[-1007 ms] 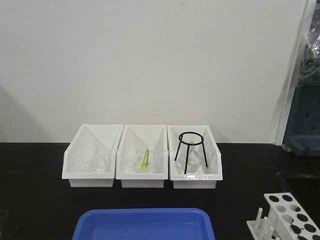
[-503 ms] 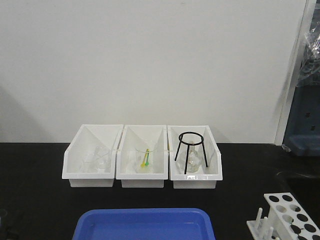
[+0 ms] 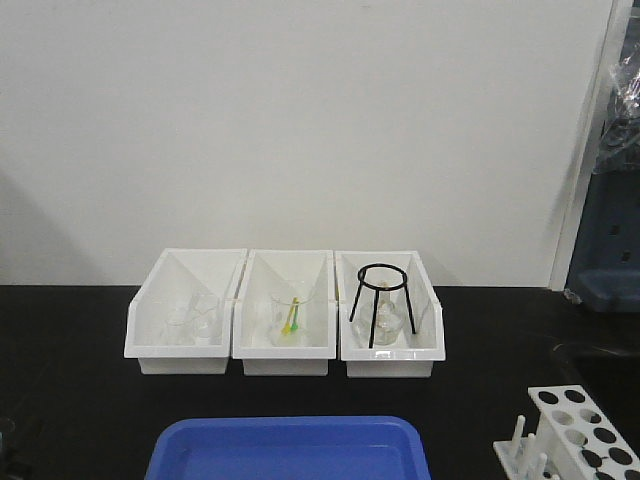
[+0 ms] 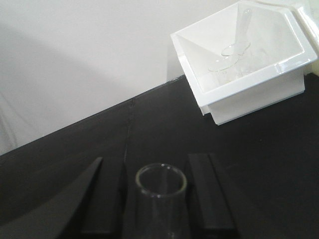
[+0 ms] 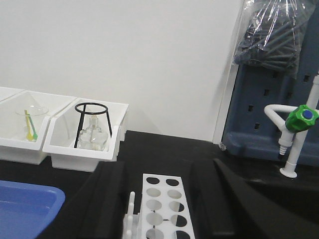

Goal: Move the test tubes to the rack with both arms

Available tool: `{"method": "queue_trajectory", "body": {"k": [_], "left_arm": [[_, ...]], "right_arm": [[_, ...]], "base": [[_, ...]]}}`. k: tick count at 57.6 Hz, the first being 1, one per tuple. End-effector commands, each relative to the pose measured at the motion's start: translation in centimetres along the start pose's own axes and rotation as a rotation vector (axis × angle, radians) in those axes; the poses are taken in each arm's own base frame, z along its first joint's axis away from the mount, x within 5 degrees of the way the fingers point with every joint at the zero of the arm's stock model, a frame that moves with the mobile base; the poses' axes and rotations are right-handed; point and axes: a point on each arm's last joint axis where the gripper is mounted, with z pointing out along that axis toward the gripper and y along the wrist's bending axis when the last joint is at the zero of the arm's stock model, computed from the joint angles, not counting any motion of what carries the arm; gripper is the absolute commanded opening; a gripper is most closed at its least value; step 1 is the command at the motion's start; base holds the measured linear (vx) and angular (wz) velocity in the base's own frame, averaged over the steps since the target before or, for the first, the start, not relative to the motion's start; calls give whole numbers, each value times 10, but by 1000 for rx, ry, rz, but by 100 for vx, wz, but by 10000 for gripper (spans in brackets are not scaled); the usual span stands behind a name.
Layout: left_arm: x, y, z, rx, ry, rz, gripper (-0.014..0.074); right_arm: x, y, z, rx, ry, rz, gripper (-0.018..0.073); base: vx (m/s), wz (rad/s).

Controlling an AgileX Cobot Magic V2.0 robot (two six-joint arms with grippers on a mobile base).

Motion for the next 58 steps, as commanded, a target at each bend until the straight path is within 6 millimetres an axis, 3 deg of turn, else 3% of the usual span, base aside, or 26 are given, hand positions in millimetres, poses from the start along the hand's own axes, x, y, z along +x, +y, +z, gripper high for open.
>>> {"method": "queue_trajectory", "body": {"k": [1, 20, 28, 42, 58], "left_arm": [[-22, 12, 1, -89, -174, -17, 326], [-22, 12, 1, -89, -169, -22, 111], [-22, 13, 0, -93, -172, -112, 49], [-22, 16, 0, -121, -169, -214, 31], [-39, 26, -9, -148, -204, -278, 31]], "right_arm": [[-18, -2, 1, 12, -102, -4, 372], [-18, -2, 1, 12, -106, -3, 368], [-20, -2, 1, 13, -132, -2, 358], [-21, -3, 1, 13, -140, -1, 322], [-21, -3, 1, 13, -140, -1, 319]], "base": [[0, 0], [0, 0], [0, 0], [0, 0], [0, 0]]}}
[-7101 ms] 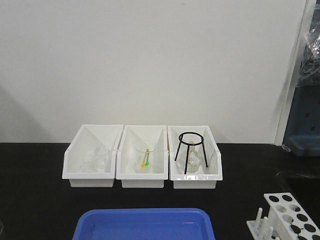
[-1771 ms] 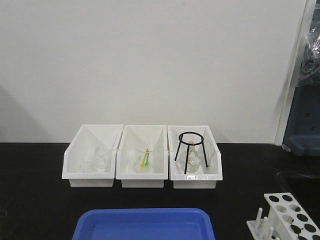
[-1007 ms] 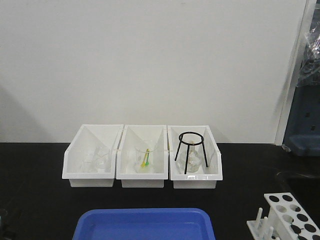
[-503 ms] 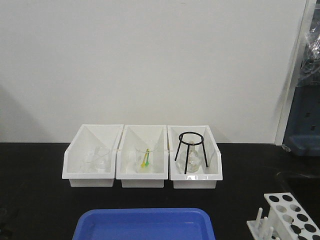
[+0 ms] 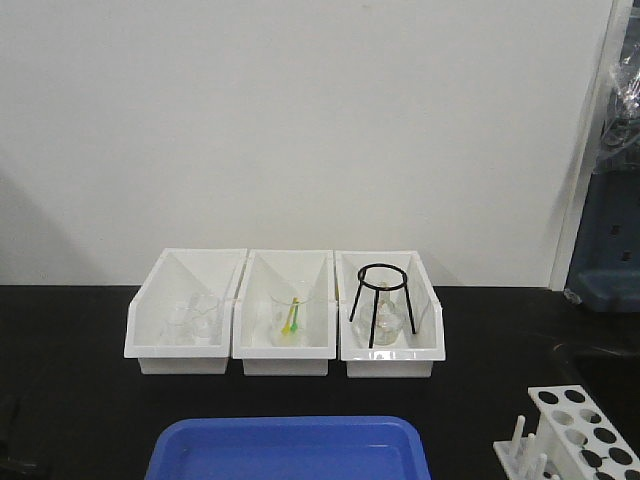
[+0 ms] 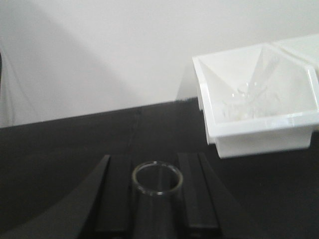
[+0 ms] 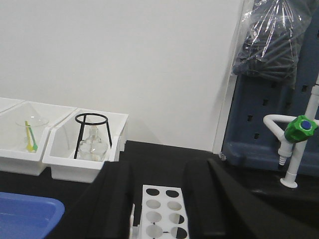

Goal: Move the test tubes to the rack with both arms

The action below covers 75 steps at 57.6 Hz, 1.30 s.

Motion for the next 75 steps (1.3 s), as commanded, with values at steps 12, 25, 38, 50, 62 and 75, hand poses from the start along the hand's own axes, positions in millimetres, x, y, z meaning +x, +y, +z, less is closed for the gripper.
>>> {"method": "queue_trajectory", "body": {"k": [12, 25, 38, 50, 62, 75], "left_arm": [[-38, 11, -8, -57, -136, -46, 33], [-59, 17, -19, -88, -204, -71, 32], [-85, 22, -32, -84, -220, -111, 32], [-127, 25, -25, -34, -219, -166, 32], [-167, 12, -11, 129, -172, -241, 32], [-194, -14, -5, 327, -183, -339, 32]], "right_arm": [[-17, -2, 1, 11, -92, -4, 319], [-12, -2, 2, 9, -36, -4, 349], [-9, -2, 2, 8, -9, -4, 425], [1, -2, 3, 2, 111, 4, 429], [16, 2, 14, -22, 277, 94, 429], [21, 6, 37, -62, 456, 182, 429]], "base": [[0, 0], [0, 0], [0, 0], [0, 0], [0, 0], [0, 0]]}}
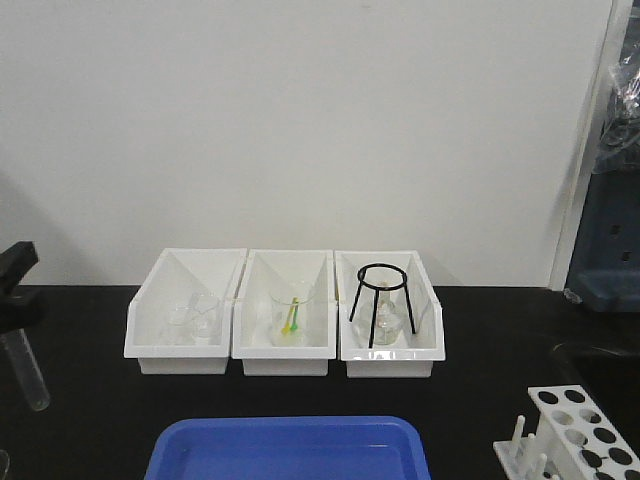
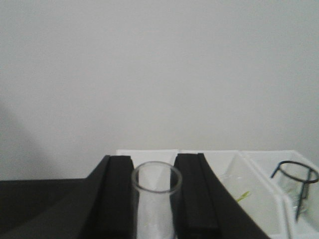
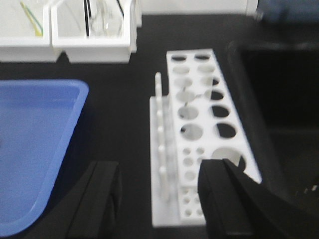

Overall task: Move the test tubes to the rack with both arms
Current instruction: 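Move the right gripper toward the tube held by the left gripper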

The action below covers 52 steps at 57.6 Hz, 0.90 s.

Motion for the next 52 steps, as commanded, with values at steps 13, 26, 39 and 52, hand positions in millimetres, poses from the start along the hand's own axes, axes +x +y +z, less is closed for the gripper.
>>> {"method": "queue_trajectory", "body": {"k": [13, 26, 39, 52], "left_arm": [[-8, -46, 22, 309, -67, -156, 32], [25, -78, 43, 499, -44, -270, 32], [58, -100, 57, 611, -2, -369, 32], [69, -105, 61, 656, 29, -497, 32]], "right_arm": [[-53, 2, 26, -17, -8, -163, 429], [-89, 11, 43, -116, 0, -182, 429], [-119, 37, 70, -344, 15, -257, 429], [-131, 95, 100, -471, -31, -414, 429]], "base": [[0, 0], [0, 0], [0, 0], [0, 0]]}}
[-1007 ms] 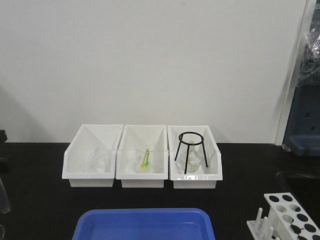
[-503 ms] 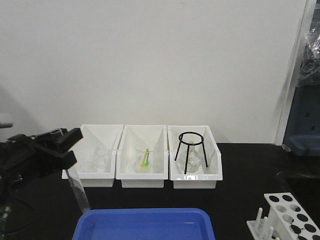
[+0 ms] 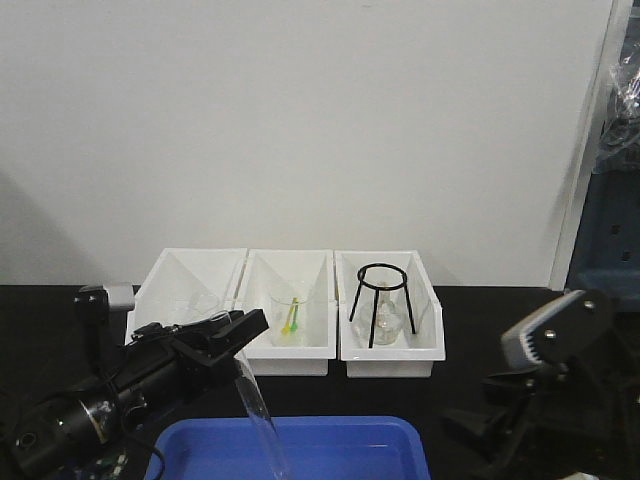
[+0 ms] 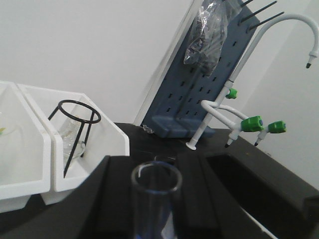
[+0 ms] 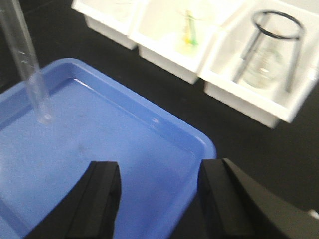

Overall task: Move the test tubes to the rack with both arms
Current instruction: 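Move the right gripper toward the tube held by the left gripper, then grasp the upper part of the test tube with the right gripper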

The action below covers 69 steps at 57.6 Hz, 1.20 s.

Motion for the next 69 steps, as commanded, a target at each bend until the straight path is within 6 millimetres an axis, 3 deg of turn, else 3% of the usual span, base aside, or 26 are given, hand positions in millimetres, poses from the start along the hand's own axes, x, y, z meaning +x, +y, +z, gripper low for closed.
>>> {"method": "queue_trajectory", "body": {"k": [1, 14, 35, 69], "left_arm": [[-26, -19, 1, 110, -130, -37, 32], [-25, -19, 1, 114, -122, -131, 32], [-21, -20, 1, 123, -76, -93, 32], [-19, -20, 1, 126, -57, -78, 32]], "right_arm": [[-25, 6, 9, 22, -85, -33, 430], [-52, 39, 54, -83, -92, -123, 468], [-108, 59, 86, -221, -134, -89, 496], [-99, 59, 110, -233, -10, -56, 496]], "base": [[0, 0], [0, 0], [0, 0], [0, 0]]}}
